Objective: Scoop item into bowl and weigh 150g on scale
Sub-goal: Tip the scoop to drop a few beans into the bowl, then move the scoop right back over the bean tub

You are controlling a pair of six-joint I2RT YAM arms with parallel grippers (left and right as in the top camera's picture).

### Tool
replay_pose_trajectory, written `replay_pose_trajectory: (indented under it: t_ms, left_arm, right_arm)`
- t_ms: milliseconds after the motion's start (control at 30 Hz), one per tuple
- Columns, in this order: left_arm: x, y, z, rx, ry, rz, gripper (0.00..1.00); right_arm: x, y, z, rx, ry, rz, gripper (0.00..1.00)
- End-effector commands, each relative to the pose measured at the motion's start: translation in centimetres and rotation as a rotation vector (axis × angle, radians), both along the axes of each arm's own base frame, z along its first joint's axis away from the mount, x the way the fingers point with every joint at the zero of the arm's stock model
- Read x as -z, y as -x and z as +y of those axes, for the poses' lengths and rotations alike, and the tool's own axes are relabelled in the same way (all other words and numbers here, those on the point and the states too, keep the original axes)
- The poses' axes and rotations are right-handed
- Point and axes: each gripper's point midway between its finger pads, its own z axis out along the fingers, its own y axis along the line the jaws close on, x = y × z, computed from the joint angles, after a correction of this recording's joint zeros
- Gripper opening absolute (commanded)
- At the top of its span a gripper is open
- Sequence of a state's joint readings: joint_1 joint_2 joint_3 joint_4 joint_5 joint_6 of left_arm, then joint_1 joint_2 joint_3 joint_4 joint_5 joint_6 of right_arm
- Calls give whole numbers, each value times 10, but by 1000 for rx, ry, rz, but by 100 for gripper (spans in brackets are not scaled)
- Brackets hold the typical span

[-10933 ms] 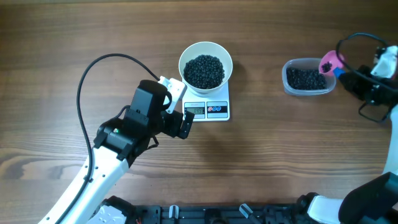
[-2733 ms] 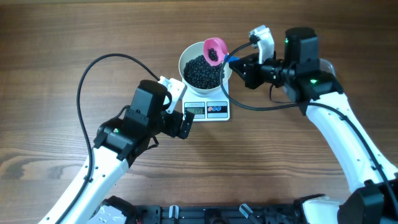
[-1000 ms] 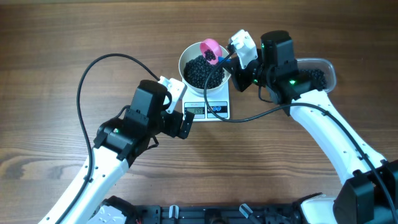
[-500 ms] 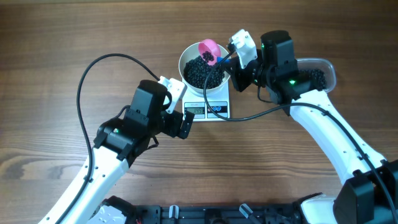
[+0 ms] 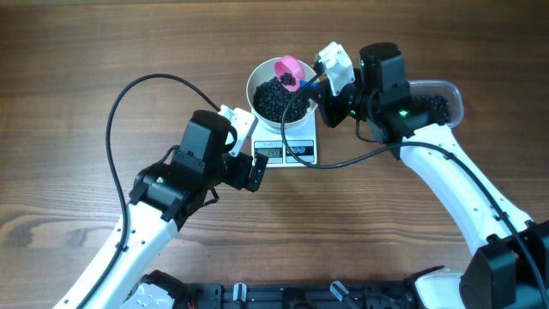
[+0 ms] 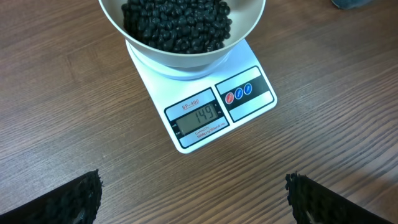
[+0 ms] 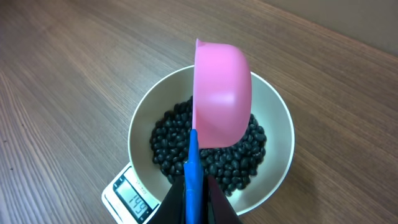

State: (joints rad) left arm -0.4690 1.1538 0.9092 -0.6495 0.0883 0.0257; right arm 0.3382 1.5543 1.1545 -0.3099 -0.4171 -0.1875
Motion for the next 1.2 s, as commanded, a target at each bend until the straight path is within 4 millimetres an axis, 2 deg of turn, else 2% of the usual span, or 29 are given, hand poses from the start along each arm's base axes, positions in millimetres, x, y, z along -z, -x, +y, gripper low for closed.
replay_pose_trajectory:
  t_ms: [0, 100, 233, 400, 567, 867, 1067, 1167]
  left_arm:
    - [-3, 1, -2, 22, 3, -14, 100]
    - [-3, 1, -2, 22, 3, -13, 100]
    - [-3, 1, -2, 22, 4, -13, 100]
    - [-3, 1, -2, 22, 3, -14, 100]
    - [-3, 1, -2, 22, 3, -14, 100]
    - [-3, 1, -2, 22, 3, -14, 100]
    - [-3, 1, -2, 22, 3, -14, 100]
    - [-3, 1, -2, 22, 3, -14, 100]
  right_arm:
    - [-1, -2, 4, -6, -5, 5, 4]
    - [-1, -8, -1, 60, -16, 19, 4]
    - [-4, -9, 1, 52, -28, 7, 4]
    - [-2, 1, 8, -58, 2, -21, 4]
    - [-4, -1, 8, 26, -73, 53, 4]
    - [-6, -2, 8, 48, -95, 70, 4]
    - [-8, -5, 4, 248, -285, 284, 4]
    - [-21, -2, 4, 245, -419, 382, 4]
